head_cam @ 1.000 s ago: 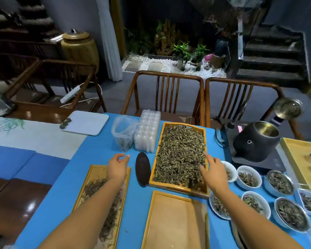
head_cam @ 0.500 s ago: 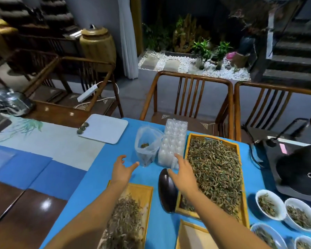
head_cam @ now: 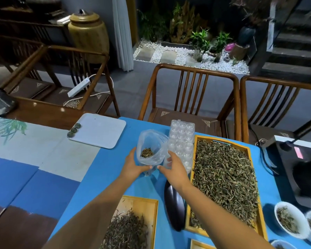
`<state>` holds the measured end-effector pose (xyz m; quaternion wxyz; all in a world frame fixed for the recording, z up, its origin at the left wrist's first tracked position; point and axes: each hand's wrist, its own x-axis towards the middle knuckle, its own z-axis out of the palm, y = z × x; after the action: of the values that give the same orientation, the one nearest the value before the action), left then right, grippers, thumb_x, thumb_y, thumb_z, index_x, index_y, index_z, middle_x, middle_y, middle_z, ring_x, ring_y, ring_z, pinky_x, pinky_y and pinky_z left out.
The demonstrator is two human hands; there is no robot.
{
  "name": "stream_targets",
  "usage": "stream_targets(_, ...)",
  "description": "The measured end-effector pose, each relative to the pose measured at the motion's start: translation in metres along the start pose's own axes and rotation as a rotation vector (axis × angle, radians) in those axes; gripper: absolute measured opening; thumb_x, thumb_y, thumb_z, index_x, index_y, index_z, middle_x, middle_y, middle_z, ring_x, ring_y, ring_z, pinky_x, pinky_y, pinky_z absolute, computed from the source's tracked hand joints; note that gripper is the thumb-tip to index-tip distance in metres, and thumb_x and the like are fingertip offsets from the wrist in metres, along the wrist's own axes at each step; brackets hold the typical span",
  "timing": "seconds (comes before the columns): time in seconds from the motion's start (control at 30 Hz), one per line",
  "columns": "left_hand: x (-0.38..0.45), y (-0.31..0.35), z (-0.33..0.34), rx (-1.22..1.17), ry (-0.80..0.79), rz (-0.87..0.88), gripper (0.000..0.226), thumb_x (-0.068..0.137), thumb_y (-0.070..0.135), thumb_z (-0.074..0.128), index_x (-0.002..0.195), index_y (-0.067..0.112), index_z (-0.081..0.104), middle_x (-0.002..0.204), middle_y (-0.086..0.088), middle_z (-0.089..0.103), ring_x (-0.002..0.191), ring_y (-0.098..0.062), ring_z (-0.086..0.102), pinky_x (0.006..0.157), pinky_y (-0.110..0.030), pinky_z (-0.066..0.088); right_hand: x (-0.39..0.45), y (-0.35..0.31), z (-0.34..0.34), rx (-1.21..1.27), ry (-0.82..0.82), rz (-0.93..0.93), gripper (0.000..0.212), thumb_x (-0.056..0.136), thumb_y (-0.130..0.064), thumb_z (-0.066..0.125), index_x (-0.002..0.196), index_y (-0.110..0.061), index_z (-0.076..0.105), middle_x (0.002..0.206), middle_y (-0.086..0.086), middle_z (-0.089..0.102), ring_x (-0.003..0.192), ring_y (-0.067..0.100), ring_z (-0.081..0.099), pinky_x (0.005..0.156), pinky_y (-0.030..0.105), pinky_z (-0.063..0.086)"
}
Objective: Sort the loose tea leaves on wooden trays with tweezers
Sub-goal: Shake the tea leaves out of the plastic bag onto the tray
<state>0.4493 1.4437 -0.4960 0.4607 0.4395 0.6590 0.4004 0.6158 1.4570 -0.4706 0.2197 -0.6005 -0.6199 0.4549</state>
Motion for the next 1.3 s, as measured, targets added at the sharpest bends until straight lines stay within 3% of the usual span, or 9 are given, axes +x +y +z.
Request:
stream_targets(0.07, 0.004, 0.002, 0.002, -0.033, -0.008, 0.046, 0.077, 0.049, 0.028, 0.083, 0.118, 0.033, 0.051, 0.113, 0.011, 0.060, 0.101, 0.011, 0.058, 0.086, -0.011, 0.049, 0.002, 0.002, 0.004, 0.005, 0.017, 0.003, 0.065, 0.086, -0.023, 0.066, 0.142, -0.017, 0.032, 0.131, 0.007, 0.046, 0.118, 0.021, 0.048, 0.100, 0.036, 0.043)
stream_targets(0.13, 0.009, 0.003, 0.004, -0.051, -0.007, 0.049, 0.086, 0.047, 0.033, 0.083, 0.125, 0.014, 0.052, 0.119, -0.004, 0.061, 0.109, -0.013, 0.060, 0.092, -0.030, 0.051, 0.003, 0.003, 0.006, 0.006, 0.038, 0.004, 0.066, 0.086, -0.023, 0.065, 0.142, -0.016, 0.032, 0.130, 0.007, 0.045, 0.115, 0.019, 0.049, 0.100, 0.036, 0.044)
stream_targets(0.2, 0.012, 0.002, 0.005, -0.051, 0.025, 0.015, 0.073, 0.058, 0.024, 0.084, 0.122, 0.012, 0.051, 0.121, -0.003, 0.058, 0.110, -0.020, 0.058, 0.086, -0.028, 0.050, 0.003, 0.003, 0.006, 0.014, 0.044, 0.005, 0.066, 0.086, -0.023, 0.065, 0.143, -0.016, 0.031, 0.130, 0.006, 0.044, 0.114, 0.017, 0.049, 0.100, 0.035, 0.044)
stream_targets(0.3, 0.012, -0.005, 0.004, -0.029, 0.069, -0.010, 0.055, 0.080, 0.015, 0.072, 0.127, 0.021, 0.046, 0.119, 0.006, 0.052, 0.104, -0.012, 0.053, 0.070, -0.008, 0.040, 0.002, 0.001, 0.006, 0.019, 0.040, -0.007, 0.064, 0.086, -0.022, 0.065, 0.141, -0.017, 0.033, 0.128, 0.006, 0.044, 0.112, 0.017, 0.048, 0.099, 0.035, 0.045)
stream_targets(0.47, 0.012, -0.011, 0.001, -0.043, 0.102, -0.012, 0.041, 0.087, 0.013, 0.064, 0.126, 0.019, 0.051, 0.114, 0.004, 0.057, 0.106, -0.018, 0.055, 0.078, -0.022, 0.044, 0.001, -0.002, 0.006, 0.011, 0.030, -0.016, 0.062, 0.086, -0.023, 0.065, 0.140, -0.019, 0.035, 0.126, 0.006, 0.044, 0.115, 0.020, 0.048, 0.100, 0.036, 0.044)
stream_targets(0.6, 0.008, -0.009, -0.001, -0.060, 0.128, -0.001, 0.030, 0.089, 0.006, 0.058, 0.110, 0.027, 0.054, 0.104, 0.007, 0.059, 0.101, -0.017, 0.057, 0.069, -0.014, 0.044, -0.003, -0.003, 0.006, 0.005, 0.014, -0.012, 0.063, 0.087, -0.023, 0.064, 0.141, -0.018, 0.034, 0.130, 0.007, 0.043, 0.118, 0.022, 0.047, 0.102, 0.039, 0.043)
stream_targets(0.87, -0.011, 0.004, -0.014, -0.066, 0.110, 0.054, 0.027, 0.088, 0.004, 0.057, 0.102, 0.027, 0.059, 0.107, 0.000, 0.064, 0.098, -0.018, 0.061, 0.083, -0.031, 0.051, -0.014, -0.001, 0.005, 0.056, -0.009, 0.004, 0.065, 0.086, -0.023, 0.066, 0.141, -0.020, 0.033, 0.135, 0.008, 0.043, 0.125, 0.021, 0.045, 0.102, 0.037, 0.043)
stream_targets(1.1, -0.040, 0.037, -0.021, -0.055, -0.006, 0.128, 0.033, 0.084, 0.003, 0.062, 0.091, 0.035, 0.060, 0.096, 0.016, 0.064, 0.089, -0.003, 0.060, 0.069, -0.017, 0.052, -0.028, 0.010, -0.007, 0.157, -0.078, 0.039, 0.091, 0.075, -0.030, 0.077, 0.146, -0.017, 0.023, 0.139, 0.010, 0.039, 0.128, 0.022, 0.041, 0.100, 0.029, 0.036)
stream_targets(1.3, -0.066, 0.066, -0.014, -0.043, -0.126, 0.144, 0.032, 0.084, 0.002, 0.063, 0.092, 0.032, 0.061, 0.097, 0.013, 0.064, 0.092, -0.008, 0.060, 0.073, -0.023, 0.055, -0.046, 0.019, -0.028, 0.235, -0.182, 0.014, 0.099, 0.062, -0.029, 0.087, 0.139, -0.018, 0.026, 0.142, 0.007, 0.037, 0.132, 0.024, 0.038, 0.111, 0.046, 0.035)
